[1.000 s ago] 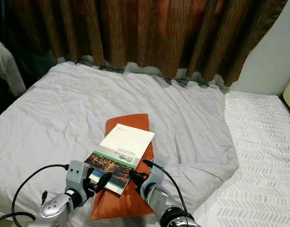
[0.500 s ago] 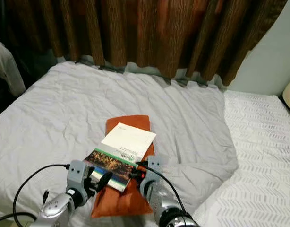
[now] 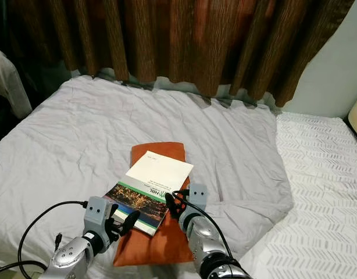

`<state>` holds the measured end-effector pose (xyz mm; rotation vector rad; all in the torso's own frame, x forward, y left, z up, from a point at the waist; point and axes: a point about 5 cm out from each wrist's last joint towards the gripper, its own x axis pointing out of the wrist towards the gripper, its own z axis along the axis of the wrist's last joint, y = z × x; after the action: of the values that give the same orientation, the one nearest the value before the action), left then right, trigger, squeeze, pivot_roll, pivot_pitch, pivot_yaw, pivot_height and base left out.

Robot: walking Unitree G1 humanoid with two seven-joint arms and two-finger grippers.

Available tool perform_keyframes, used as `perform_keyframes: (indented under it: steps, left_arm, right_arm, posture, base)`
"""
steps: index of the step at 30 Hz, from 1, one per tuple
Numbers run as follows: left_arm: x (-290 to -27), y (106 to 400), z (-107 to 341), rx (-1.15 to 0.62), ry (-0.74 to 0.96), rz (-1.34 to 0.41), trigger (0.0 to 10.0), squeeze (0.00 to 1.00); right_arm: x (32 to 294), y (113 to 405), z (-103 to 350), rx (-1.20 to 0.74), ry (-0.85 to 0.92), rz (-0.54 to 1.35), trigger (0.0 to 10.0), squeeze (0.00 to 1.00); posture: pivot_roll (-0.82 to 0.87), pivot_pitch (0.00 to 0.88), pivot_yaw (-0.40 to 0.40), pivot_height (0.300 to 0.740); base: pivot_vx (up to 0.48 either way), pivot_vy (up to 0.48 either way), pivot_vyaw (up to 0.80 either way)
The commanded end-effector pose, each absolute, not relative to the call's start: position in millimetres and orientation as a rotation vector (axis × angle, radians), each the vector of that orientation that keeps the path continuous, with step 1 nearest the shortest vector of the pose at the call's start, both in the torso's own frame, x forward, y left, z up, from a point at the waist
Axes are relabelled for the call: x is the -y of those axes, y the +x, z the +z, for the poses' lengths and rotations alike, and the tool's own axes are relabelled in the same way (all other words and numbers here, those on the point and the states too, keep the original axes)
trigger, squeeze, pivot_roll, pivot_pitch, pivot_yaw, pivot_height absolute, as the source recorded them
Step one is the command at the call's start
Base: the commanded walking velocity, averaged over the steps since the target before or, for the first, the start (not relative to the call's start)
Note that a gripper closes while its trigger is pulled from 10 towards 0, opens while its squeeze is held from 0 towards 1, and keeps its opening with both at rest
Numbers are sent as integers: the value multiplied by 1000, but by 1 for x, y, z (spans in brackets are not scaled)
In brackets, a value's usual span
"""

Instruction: Clean up the room

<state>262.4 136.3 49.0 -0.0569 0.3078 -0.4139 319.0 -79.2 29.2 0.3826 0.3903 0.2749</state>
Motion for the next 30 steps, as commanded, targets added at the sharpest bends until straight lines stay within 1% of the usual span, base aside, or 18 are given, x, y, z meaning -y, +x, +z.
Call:
perform_keyframes:
  steps: [1,2,5,7,8,14,22,30]
  left_arm:
    - [-132,263,51,-301,-42,-434,10000,0]
    - [-132,263,51,-301,-42,-434,10000,0]
    - [-131,263,51,-300,-40,-439,10000,0]
    - [-130,263,51,-298,-37,-440,10000,0]
    - [-130,263,52,-296,-36,-441,10000,0]
    - [-131,261,51,-297,-37,-433,10000,0]
    - [-131,261,51,-295,-37,-426,10000,0]
    - [-130,259,49,-297,-26,-436,10000,0]
  right_arm:
    - [71,314,25,-436,471,305,10000,1000]
    - [71,314,25,-436,471,305,10000,1000]
    - [57,308,20,-505,534,342,10000,1000]
    - [55,307,19,-521,548,342,10000,1000]
    - [54,306,18,-538,577,344,10000,0]
    - [48,307,21,-532,570,384,10000,0]
    - [41,305,20,-571,648,399,10000,0]
    - [36,306,24,-569,665,433,10000,0]
  posture:
    - [143,121,-113,740]
    - [143,121,-113,740]
    - [146,125,-116,740]
    - [148,126,-118,740]
    - [150,127,-120,740]
    - [154,130,-127,740]
    - [160,130,-132,740]
    - [161,132,-133,740]
  base:
    - [0,0,0]
    - [0,0,0]
    - [0,0,0]
    - [0,0,0]
    - [0,0,0]
    - [0,0,0]
    - [0,0,0]
    - [0,0,0]
